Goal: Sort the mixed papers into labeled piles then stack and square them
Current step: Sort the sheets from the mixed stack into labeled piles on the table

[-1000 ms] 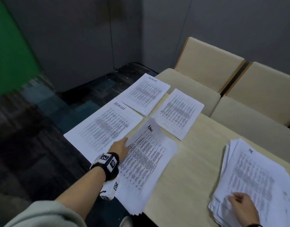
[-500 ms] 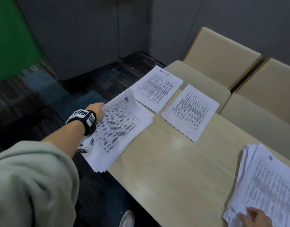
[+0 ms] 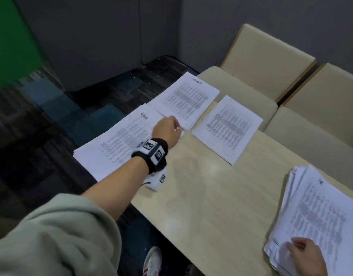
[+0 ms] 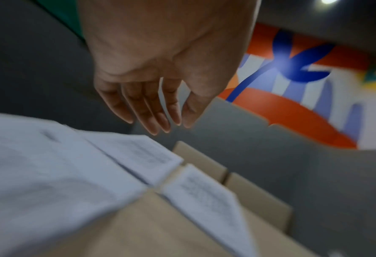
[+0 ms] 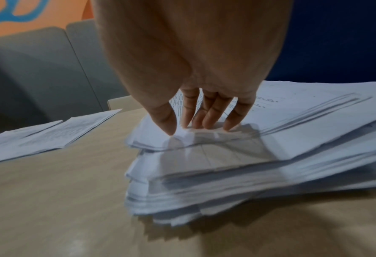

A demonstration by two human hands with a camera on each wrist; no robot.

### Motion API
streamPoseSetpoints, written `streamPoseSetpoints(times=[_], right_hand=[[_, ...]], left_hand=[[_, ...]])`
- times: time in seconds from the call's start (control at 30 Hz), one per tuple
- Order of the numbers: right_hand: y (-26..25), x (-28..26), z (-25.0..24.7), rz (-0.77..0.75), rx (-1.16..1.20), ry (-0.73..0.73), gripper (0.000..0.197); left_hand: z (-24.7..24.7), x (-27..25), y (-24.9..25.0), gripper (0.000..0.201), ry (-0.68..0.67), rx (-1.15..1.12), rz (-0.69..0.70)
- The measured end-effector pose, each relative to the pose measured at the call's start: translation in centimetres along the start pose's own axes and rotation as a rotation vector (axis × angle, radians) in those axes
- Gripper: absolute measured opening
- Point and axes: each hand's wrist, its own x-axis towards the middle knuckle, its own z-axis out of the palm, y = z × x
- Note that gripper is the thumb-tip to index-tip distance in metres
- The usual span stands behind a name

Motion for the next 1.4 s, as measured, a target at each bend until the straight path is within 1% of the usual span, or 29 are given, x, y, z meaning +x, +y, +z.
streamPoseSetpoints(times=[0.07, 0.17, 0.2, 0.27, 0.37, 0.43, 0.5, 0.57, 0.6, 0.67, 0.77, 0.83, 0.87, 0.93, 0.97, 1.0, 1.07, 1.13, 1.17, 1.23, 1.3, 1.33, 1.4], right_hand=[[0.9, 0.3, -0.8, -0.045, 0.018, -0.016, 0.021], [2.2, 1.0, -2.6, -0.016, 0.089, -0.051, 0.02], [2.8, 1.5, -3.3, -0.007, 0.12, -0.029, 0.018], [3.9, 2.1, -4.8, -0.002, 0.176, 0.074, 0.014], [5.6, 3.1, -7.1, 0.011, 0.217, 0.21, 0.009], [6.8, 4.4, -8.2, 0.057, 0.213, 0.239, 0.014], [7.7, 5.9, -9.0, 0.11, 0.246, 0.241, 0.022], [8.5, 7.4, -9.5, 0.135, 0.295, 0.269, 0.025], [8.7, 8.1, -9.7, 0.136, 0.315, 0.283, 0.025], [8.7, 9.7, -10.0, 0.142, 0.355, 0.276, 0.029], [8.5, 12.4, -9.9, 0.157, 0.364, 0.188, 0.044], [8.4, 13.8, -9.6, 0.149, 0.369, 0.164, 0.05], [8.3, 14.3, -9.5, 0.147, 0.387, 0.174, 0.048], [8.0, 14.6, -9.5, 0.13, 0.441, 0.24, 0.033], [7.8, 14.5, -9.5, 0.097, 0.47, 0.288, 0.027], [7.6, 14.5, -9.4, 0.048, 0.504, 0.328, 0.027], [7.3, 14.1, -9.4, -0.062, 0.572, 0.357, 0.041], [6.9, 13.2, -9.5, -0.134, 0.583, 0.314, 0.054], [6.9, 12.7, -9.7, -0.141, 0.55, 0.293, 0.054], [7.5, 12.1, -9.9, -0.101, 0.49, 0.275, 0.047], [8.8, 11.7, -10.1, -0.074, 0.495, 0.32, 0.03], [9.6, 11.5, -10.2, -0.045, 0.519, 0.35, 0.02], [10.4, 10.9, -10.7, 0.026, 0.621, 0.405, 0.017]], left_hand=[[3.4, -1.8, 3.9, 0.009, -0.083, -0.122, 0.059], [8.8, -4.6, 9.4, 0.005, -0.25, -0.194, 0.169], [10.5, -5.4, 11.2, 0.004, -0.303, -0.205, 0.196], [14.0, -7.1, 14.4, 0.003, -0.392, -0.207, 0.239], [19.4, -9.2, 18.1, 0.002, -0.51, -0.161, 0.26], [22.7, -10.2, 20.0, 0.011, -0.568, -0.111, 0.261], [25.6, -10.8, 21.5, 0.029, -0.621, -0.029, 0.255], [27.9, -11.4, 22.8, 0.045, -0.661, 0.058, 0.232], [28.9, -11.6, 23.3, 0.049, -0.668, 0.094, 0.217], [30.6, -11.9, 24.0, 0.048, -0.646, 0.153, 0.202], [32.3, -12.1, 24.7, 0.04, -0.548, 0.266, 0.241], [33.0, -12.2, 24.9, 0.036, -0.485, 0.284, 0.248], [33.2, -12.2, 24.9, 0.036, -0.465, 0.264, 0.233], [33.5, -12.2, 25.0, 0.033, -0.445, 0.208, 0.178], [33.6, -12.0, 25.0, 0.03, -0.437, 0.198, 0.152], [33.6, -11.8, 25.1, 0.027, -0.426, 0.198, 0.133], [33.6, -11.4, 25.0, 0.021, -0.4, 0.235, 0.133], [33.4, -11.1, 24.7, 0.024, -0.373, 0.275, 0.149], [33.3, -11.0, 24.6, 0.025, -0.36, 0.271, 0.15], [32.9, -10.5, 24.3, 0.023, -0.351, 0.269, 0.153], [32.5, -10.1, 23.8, 0.023, -0.357, 0.313, 0.185], [32.3, -10.0, 23.7, 0.025, -0.371, 0.348, 0.217], [31.6, -9.9, 23.7, 0.031, -0.384, 0.485, 0.327]])
